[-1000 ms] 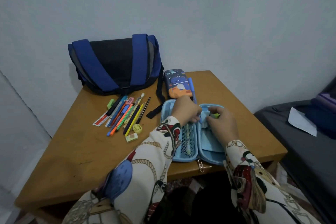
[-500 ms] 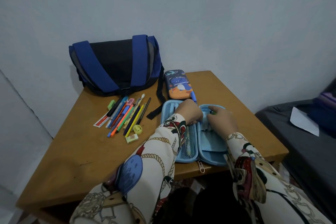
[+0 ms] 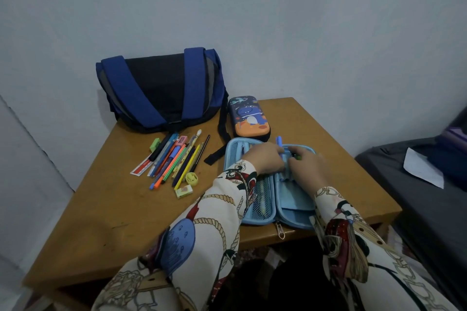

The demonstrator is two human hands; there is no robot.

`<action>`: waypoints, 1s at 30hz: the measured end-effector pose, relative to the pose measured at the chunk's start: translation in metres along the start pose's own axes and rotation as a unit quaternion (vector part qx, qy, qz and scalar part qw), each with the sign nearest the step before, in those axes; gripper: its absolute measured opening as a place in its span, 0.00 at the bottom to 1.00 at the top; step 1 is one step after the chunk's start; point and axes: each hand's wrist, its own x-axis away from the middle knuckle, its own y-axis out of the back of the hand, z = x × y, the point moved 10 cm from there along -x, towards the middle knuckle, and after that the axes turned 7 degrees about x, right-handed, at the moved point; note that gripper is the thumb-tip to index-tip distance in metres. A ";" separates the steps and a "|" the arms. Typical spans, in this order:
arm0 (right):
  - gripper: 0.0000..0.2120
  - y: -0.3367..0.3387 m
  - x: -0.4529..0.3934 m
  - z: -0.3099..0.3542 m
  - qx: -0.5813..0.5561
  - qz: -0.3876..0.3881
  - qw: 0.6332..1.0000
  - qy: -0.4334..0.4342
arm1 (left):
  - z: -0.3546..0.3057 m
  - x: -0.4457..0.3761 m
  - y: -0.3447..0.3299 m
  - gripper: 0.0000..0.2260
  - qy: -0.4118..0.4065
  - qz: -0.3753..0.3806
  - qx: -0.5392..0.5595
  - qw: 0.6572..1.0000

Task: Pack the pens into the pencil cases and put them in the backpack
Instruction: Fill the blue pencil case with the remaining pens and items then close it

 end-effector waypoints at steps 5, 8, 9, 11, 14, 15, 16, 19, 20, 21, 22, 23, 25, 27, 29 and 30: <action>0.25 -0.003 -0.006 -0.002 0.034 -0.013 0.999 0.015 | 0.001 0.009 0.002 0.16 -0.025 -0.044 0.000 0.999; 0.24 -0.002 -0.005 -0.001 0.040 -0.016 0.999 0.020 | 0.001 0.017 0.001 0.13 -0.041 -0.061 0.024 0.997; 0.24 -0.002 -0.006 -0.001 0.043 -0.018 0.999 0.025 | 0.002 0.019 0.001 0.13 -0.043 -0.065 0.033 0.996; 0.23 -0.002 -0.005 -0.001 0.047 -0.022 0.998 0.029 | 0.004 0.023 0.002 0.12 -0.047 -0.071 0.052 0.995; 0.19 -0.002 -0.007 0.002 0.069 -0.023 0.996 0.041 | 0.006 0.025 0.001 0.11 -0.055 -0.078 0.068 0.993; 0.19 -0.002 -0.006 0.005 0.078 -0.026 0.995 0.049 | 0.006 0.026 0.000 0.12 -0.058 -0.081 0.070 0.993; 0.18 -0.001 -0.006 0.007 0.083 -0.029 0.994 0.057 | 0.006 0.026 -0.001 0.12 -0.061 -0.082 0.070 0.992; 0.18 -0.002 -0.005 0.008 0.095 -0.024 0.993 0.064 | 0.006 0.028 -0.001 0.14 -0.074 -0.098 0.092 0.988; 0.18 -0.003 -0.005 0.007 0.098 -0.022 0.993 0.064 | 0.009 0.029 0.003 0.15 -0.075 -0.116 0.116 0.984; 0.18 -0.002 -0.004 0.007 0.100 -0.024 0.993 0.064 | 0.014 0.032 0.010 0.15 -0.075 -0.146 0.149 0.975; 0.18 -0.001 -0.003 0.007 0.102 -0.027 0.992 0.065 | 0.022 0.036 0.022 0.14 -0.073 -0.191 0.179 0.962; 0.18 0.000 -0.002 0.008 0.107 -0.031 0.992 0.065 | 0.032 0.042 0.035 0.13 -0.068 -0.247 0.198 0.946; 0.18 0.001 -0.002 0.008 0.114 -0.033 0.991 0.059 | 0.061 0.057 0.060 0.12 -0.038 -0.358 0.191 0.913; 0.18 -0.001 -0.003 0.008 0.123 -0.031 0.990 0.061 | 0.092 0.071 0.078 0.12 0.016 -0.443 0.118 0.889; 0.19 -0.003 -0.004 0.008 0.123 -0.032 0.990 0.064 | 0.116 0.081 0.086 0.12 0.090 -0.466 0.023 0.880; 0.19 -0.002 -0.003 0.008 0.119 -0.037 0.990 0.066 | 0.127 0.082 0.086 0.13 0.128 -0.455 -0.025 0.881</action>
